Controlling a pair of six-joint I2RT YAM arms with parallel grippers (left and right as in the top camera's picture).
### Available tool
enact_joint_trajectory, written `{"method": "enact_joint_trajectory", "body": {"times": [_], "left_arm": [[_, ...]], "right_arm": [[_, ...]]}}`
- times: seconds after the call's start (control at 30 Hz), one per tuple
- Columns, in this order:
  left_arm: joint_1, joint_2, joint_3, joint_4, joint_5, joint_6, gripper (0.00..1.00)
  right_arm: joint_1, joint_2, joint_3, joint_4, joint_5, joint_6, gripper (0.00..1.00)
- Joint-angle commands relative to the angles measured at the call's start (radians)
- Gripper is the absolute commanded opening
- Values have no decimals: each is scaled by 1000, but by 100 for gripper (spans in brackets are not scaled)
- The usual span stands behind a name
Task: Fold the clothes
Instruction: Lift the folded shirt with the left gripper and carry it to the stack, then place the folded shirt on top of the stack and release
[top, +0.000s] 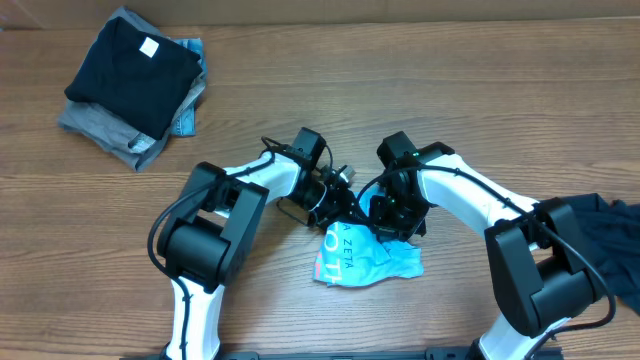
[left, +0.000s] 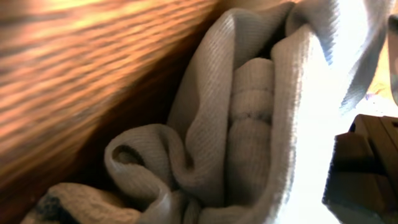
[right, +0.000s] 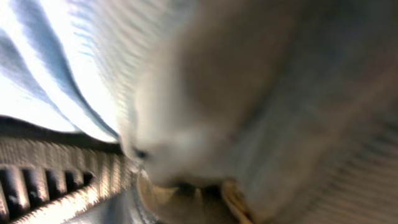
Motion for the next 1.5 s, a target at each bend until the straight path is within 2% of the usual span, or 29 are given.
{"method": "enact_joint_trajectory", "body": {"times": [0.0, 0.2, 0.43, 0.57, 0.6, 0.7, 0.8, 0.97, 1.27, 1.33, 1.4, 1.47], "left_arm": [[34, 54, -40, -19, -132, 6, 18], [158, -28, 3, -87, -126, 80, 7], [329, -217, 175, -165, -92, 77, 4], [476, -289, 407, -113, -76, -53, 4], [541, -289, 510, -68, -74, -113, 4], [642, -286, 614, 43, -90, -207, 4], [744, -284, 629, 161, -135, -308, 4], [853, -216, 629, 213, -212, -321, 4], [884, 44, 629, 327, -179, -363, 7], [895, 103, 629, 341, -179, -354, 17], [909, 133, 629, 331, -167, -355, 55], [934, 138, 629, 299, -143, -347, 78]], "right_arm": [[-28, -8, 34, -56, 50, 2, 5], [-86, -187, 129, -168, 87, -10, 18], [-123, -409, 228, -169, 87, -8, 39], [-123, -456, 230, -164, 86, -4, 40], [-123, -455, 230, -168, 86, -4, 40], [-123, -449, 230, -168, 87, -4, 40], [-123, -449, 230, -166, 87, -1, 40], [-123, -449, 230, -165, 87, -1, 40], [-123, -449, 230, -156, 85, 3, 39], [-123, -449, 230, -163, 69, 3, 39], [-123, -449, 230, -169, 56, 3, 39], [-123, -449, 230, -179, 52, 3, 39]]}}
